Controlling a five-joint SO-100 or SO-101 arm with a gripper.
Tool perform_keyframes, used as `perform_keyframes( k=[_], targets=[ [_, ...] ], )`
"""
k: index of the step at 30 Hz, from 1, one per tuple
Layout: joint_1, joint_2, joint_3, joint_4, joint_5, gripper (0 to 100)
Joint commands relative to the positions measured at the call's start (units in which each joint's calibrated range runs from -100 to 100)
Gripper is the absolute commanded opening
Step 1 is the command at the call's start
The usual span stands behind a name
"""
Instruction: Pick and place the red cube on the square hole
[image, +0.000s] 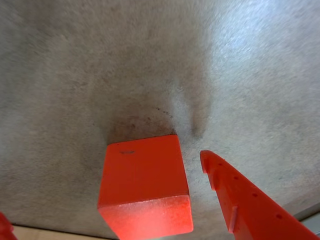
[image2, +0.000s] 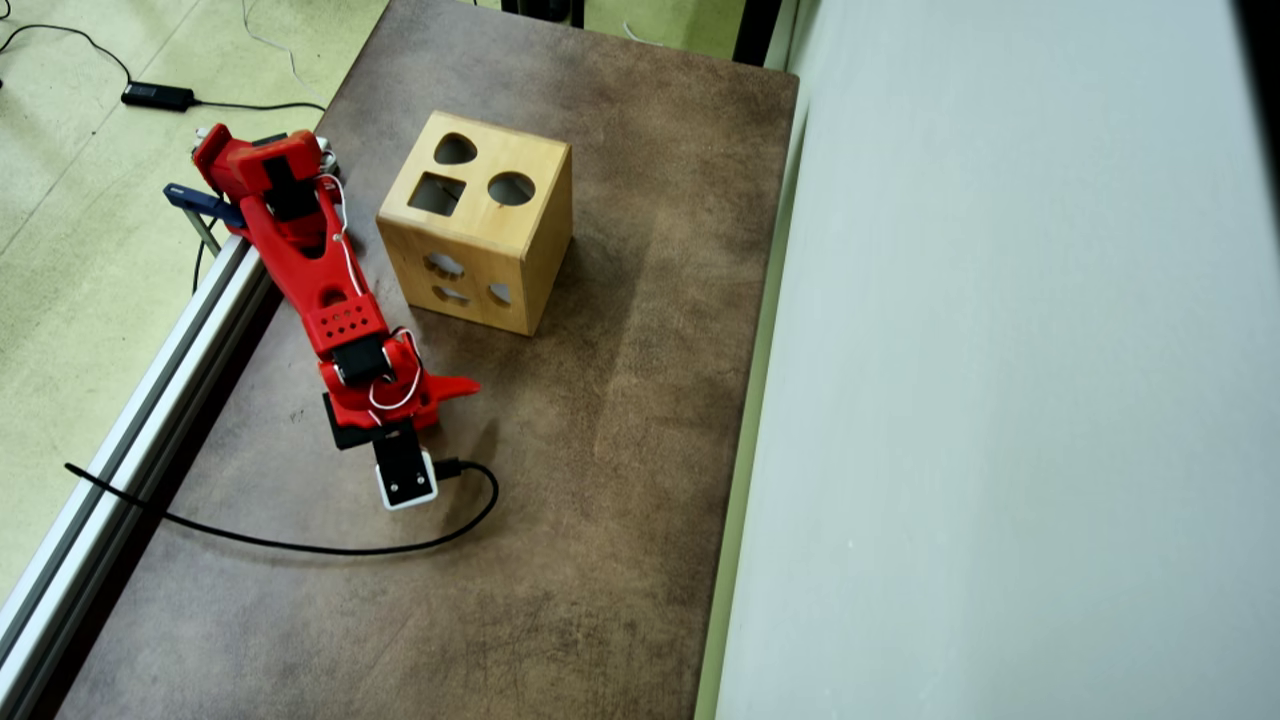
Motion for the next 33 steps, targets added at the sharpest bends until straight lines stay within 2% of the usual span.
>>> perform_keyframes(
  k=[1,6,12,33],
  targets=[
    [-0.41,-1.13,-1.22,-0.23,0.39,54],
    [-0.48,-1.21,-1.13,0.09,0.39,54],
    [-2.04,-1.98,-2.11,7.57,-0.10,54],
    [-1.97,-2.06,-2.56,7.57,-0.15,54]
  ],
)
